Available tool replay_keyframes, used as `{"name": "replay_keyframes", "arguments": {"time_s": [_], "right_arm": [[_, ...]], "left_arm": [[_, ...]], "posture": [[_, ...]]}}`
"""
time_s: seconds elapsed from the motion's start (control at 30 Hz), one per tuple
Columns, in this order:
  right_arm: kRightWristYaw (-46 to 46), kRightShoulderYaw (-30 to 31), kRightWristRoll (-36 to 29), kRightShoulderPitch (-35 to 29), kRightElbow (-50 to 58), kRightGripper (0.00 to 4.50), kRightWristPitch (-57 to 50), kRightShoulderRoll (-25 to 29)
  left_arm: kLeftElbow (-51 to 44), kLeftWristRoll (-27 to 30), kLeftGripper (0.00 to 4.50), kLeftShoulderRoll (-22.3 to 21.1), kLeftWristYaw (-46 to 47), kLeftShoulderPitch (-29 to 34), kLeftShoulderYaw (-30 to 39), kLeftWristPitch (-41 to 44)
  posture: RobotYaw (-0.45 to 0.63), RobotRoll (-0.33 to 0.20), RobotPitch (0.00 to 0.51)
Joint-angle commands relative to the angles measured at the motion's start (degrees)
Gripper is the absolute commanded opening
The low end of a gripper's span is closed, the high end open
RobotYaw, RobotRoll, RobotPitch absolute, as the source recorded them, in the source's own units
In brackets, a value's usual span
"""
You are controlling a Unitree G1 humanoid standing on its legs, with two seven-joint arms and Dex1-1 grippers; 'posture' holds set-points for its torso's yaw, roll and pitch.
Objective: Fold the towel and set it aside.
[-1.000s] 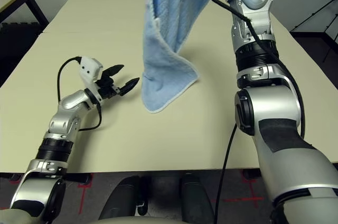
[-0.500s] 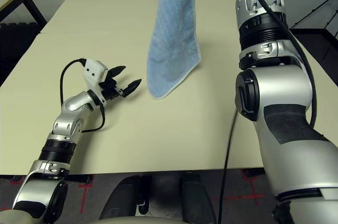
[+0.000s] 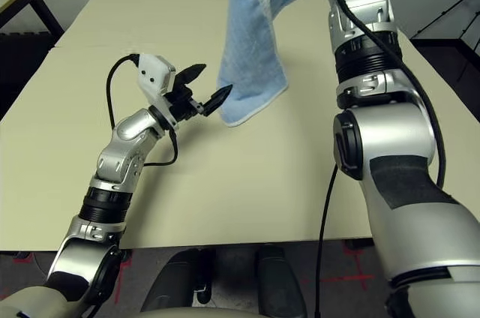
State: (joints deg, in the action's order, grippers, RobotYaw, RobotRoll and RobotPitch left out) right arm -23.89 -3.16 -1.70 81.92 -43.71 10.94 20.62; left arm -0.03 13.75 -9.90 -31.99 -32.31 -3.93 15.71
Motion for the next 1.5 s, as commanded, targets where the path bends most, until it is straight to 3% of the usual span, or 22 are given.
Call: {"name": "replay_keyframes", "arguments": {"time_s": [0.03, 0.23, 0.43, 0.57, 0.7, 0.93, 1.1, 1.23, 1.33, 1.5], "right_arm": [[-0.19, -0.45, -1.13, 0.15, 2.29, 0.05, -1.55, -0.44], [2.79, -3.33, -3.26, 2.39, 1.68, 0.05, 0.83, -1.02], [5.85, -10.30, -9.94, 6.60, -1.53, 0.05, 8.58, -2.95], [6.69, -12.02, -10.80, 9.77, -4.60, 0.05, 12.54, -2.03], [2.43, -7.94, -8.30, 7.17, -4.89, 0.05, 9.33, -1.96], [2.88, -8.02, -8.40, 7.49, -4.55, 0.05, 9.47, -1.58], [-4.83, -2.32, -6.35, 3.04, -2.18, 0.05, -1.19, -0.89], [-7.17, 0.63, -5.66, -0.25, 2.49, 0.05, -9.61, -1.01], [-2.85, -1.65, -8.02, 0.97, 3.81, 0.05, -14.58, -4.09], [8.69, -10.58, -16.19, 6.28, 2.45, 0.05, -23.58, -9.69]], "left_arm": [[-2.05, 1.47, 4.50, 1.67, 0.80, 0.38, -0.89, 2.54], [4.44, -4.46, 4.50, 4.66, 5.42, -0.20, -4.32, -0.69], [6.28, -4.76, 4.50, 4.79, 5.73, -1.02, -3.79, -1.96], [6.88, -4.69, 4.50, 4.53, 5.68, -1.27, -3.53, -2.36], [6.88, -4.62, 4.50, 4.77, 5.80, -1.26, -3.45, -2.42], [7.19, -5.60, 4.50, 4.52, 6.46, -1.12, -3.67, -2.51], [12.88, -12.13, 4.50, 3.46, 11.25, -3.43, -5.56, -2.57], [13.80, -12.68, 4.50, 5.77, 12.25, -6.00, -6.31, -1.47], [13.16, -12.92, 4.50, 7.18, 12.22, -7.33, -7.23, -0.51], [12.96, -13.02, 4.50, 8.45, 12.56, -7.31, -7.89, -0.16]], "posture": [[0.04, 0.000, 0.152], [0.05, 0.000, 0.155], [0.05, 0.000, 0.155], [0.04, 0.000, 0.159], [0.04, 0.000, 0.161], [0.04, 0.000, 0.163], [0.04, 0.000, 0.166], [0.05, 0.000, 0.170], [0.05, 0.000, 0.173], [0.07, 0.000, 0.179]]}}
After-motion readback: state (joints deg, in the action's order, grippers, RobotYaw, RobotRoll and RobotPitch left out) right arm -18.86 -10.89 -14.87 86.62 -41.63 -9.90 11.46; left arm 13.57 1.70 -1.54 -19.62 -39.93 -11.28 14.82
